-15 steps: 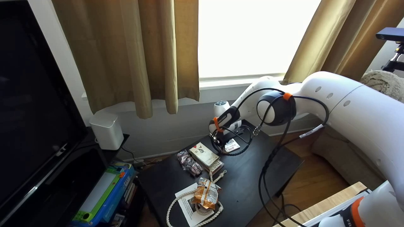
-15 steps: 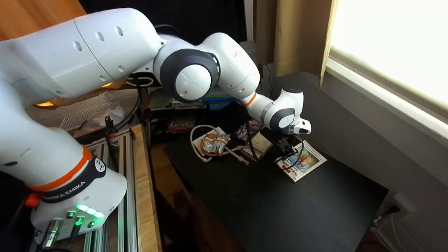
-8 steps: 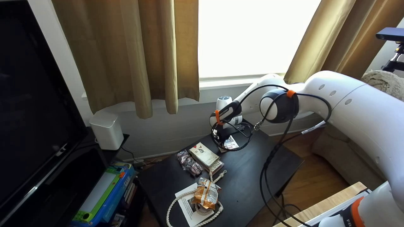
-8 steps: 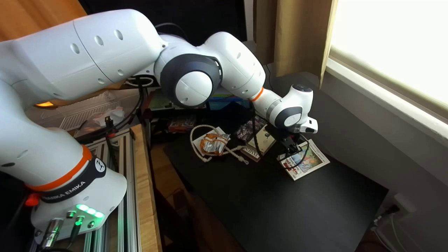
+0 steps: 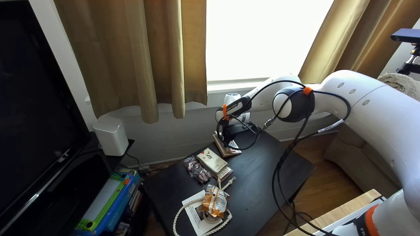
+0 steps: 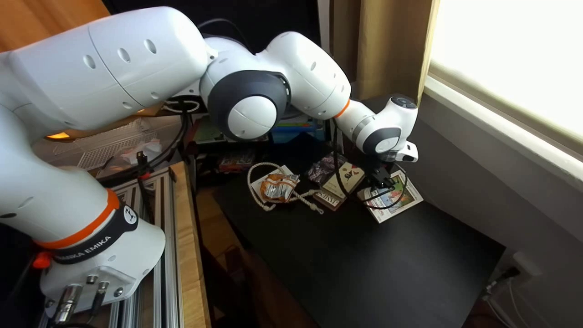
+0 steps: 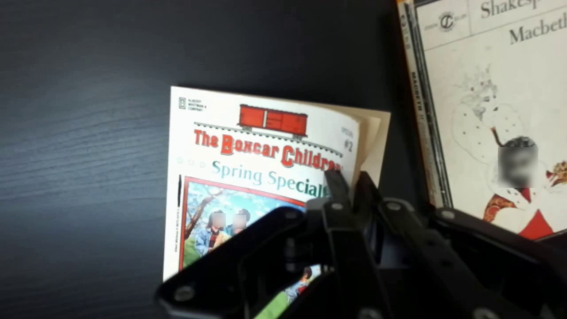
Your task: Pick up the book on the right of the table and put it on top of the two stacked books
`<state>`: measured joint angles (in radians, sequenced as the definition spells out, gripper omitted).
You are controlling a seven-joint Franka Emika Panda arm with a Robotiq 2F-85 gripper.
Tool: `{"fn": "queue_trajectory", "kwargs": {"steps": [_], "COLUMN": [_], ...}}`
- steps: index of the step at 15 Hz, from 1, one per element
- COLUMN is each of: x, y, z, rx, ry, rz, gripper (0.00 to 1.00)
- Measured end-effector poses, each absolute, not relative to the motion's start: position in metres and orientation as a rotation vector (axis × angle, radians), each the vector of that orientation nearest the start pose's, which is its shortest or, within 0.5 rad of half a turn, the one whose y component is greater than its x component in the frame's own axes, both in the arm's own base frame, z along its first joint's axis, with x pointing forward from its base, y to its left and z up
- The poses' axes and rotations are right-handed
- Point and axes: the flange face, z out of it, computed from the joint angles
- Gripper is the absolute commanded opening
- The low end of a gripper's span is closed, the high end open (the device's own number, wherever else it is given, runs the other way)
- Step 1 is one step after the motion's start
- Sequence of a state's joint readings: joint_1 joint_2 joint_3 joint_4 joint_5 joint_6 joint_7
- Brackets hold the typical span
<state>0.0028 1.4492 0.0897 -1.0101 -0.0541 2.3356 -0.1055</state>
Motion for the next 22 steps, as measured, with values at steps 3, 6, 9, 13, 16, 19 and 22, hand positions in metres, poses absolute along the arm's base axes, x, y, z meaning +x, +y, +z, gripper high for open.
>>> {"fn": "queue_trajectory", "kwargs": {"steps": [3,6,9,13,16,19,22], "x": [0.712,0.717,0.716,0.705,0.694,0.687,0.689], "y": [0.042,0.038,0.042,0.055,0.067,0.078,0.078], "z": [-0.048,-0.024,-0.005,0.002,-0.005,-0.012,-0.01], "rx": [-3.06,-3.053,-3.033,-2.995,-2.964,-2.949,-2.954], "ry": [-0.262,-0.27,-0.304,-0.365,-0.413,-0.462,-0.461], "rz": [0.183,0.205,0.244,0.316,0.355,0.377,0.369], "gripper": [0.03,0.03,0.03,0.03,0.03,0.1,0.1]}}
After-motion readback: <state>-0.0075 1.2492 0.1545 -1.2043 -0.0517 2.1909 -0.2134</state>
